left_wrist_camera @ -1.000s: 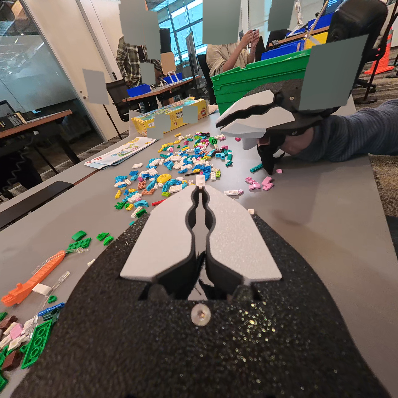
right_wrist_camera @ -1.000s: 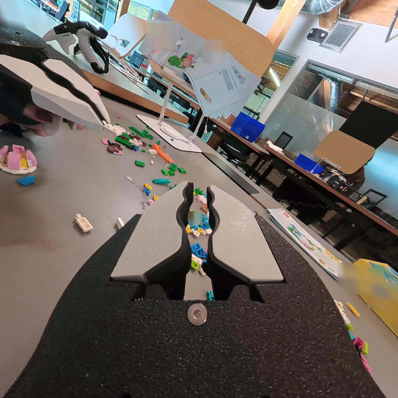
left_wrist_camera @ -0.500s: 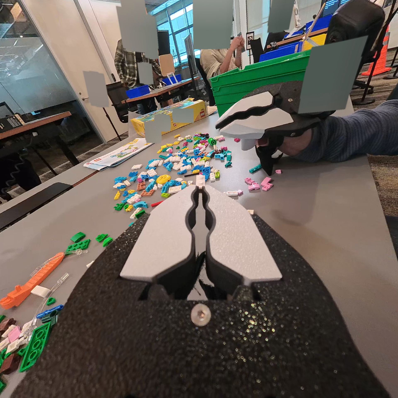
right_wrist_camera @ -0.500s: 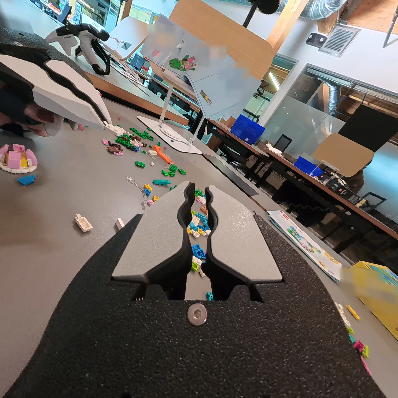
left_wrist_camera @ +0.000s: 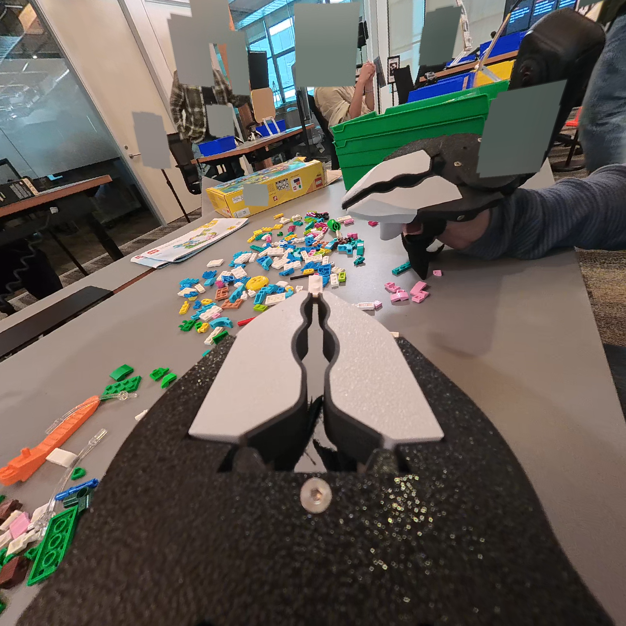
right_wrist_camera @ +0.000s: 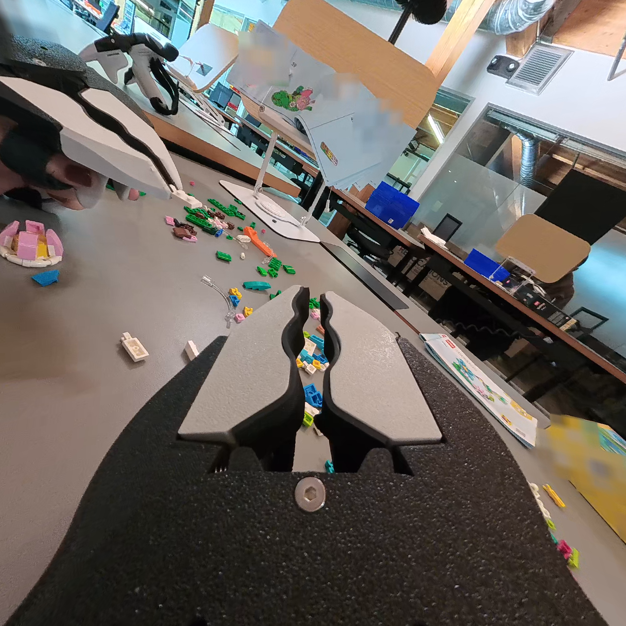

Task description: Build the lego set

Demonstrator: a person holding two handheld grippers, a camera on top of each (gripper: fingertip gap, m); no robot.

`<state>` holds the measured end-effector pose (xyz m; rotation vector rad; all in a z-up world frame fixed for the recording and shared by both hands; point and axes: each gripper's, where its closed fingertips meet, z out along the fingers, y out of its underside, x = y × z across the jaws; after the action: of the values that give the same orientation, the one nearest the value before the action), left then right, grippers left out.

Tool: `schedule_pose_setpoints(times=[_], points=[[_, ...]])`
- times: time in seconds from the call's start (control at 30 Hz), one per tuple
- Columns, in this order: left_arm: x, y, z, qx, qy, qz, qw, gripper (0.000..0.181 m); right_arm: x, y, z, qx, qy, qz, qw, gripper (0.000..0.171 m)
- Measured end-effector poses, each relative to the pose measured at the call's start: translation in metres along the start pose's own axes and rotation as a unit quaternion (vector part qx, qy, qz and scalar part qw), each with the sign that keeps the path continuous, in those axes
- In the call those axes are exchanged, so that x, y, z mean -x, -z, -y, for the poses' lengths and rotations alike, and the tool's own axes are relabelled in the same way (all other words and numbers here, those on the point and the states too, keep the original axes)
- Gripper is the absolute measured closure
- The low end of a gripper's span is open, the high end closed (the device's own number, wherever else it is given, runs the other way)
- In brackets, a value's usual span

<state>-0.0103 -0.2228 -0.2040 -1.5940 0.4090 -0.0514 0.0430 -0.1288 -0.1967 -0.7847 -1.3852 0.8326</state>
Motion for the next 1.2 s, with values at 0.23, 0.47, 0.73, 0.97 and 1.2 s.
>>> schedule_pose_setpoints(times=[0.23, 0.47, 0.73, 0.97, 1.2], points=[[-0.001, -0.001, -0.001, 0.005, -0.002, -0.003, 1.0, 0.179, -0.006, 0.002, 0.003, -0.001, -0.016, 0.032, 0.999, 0.163], [-0.006, -0.004, -0.004, 0.019, -0.013, -0.014, 1.0, 0.179, 0.011, 0.03, -0.029, 0.139, -0.036, 0.247, 0.958, 0.161], [-0.009, -0.005, -0.006, 0.024, -0.02, -0.02, 0.999, 0.179, 0.056, 0.064, -0.064, 0.282, -0.036, 0.399, 0.872, 0.162], [-0.012, -0.006, -0.007, 0.03, -0.027, -0.027, 0.999, 0.179, 0.064, 0.068, -0.067, 0.301, -0.031, 0.415, 0.858, 0.162], [-0.012, -0.006, -0.008, 0.031, -0.028, -0.029, 0.999, 0.179, 0.093, 0.072, -0.051, 0.281, -0.049, 0.476, 0.832, 0.16]])
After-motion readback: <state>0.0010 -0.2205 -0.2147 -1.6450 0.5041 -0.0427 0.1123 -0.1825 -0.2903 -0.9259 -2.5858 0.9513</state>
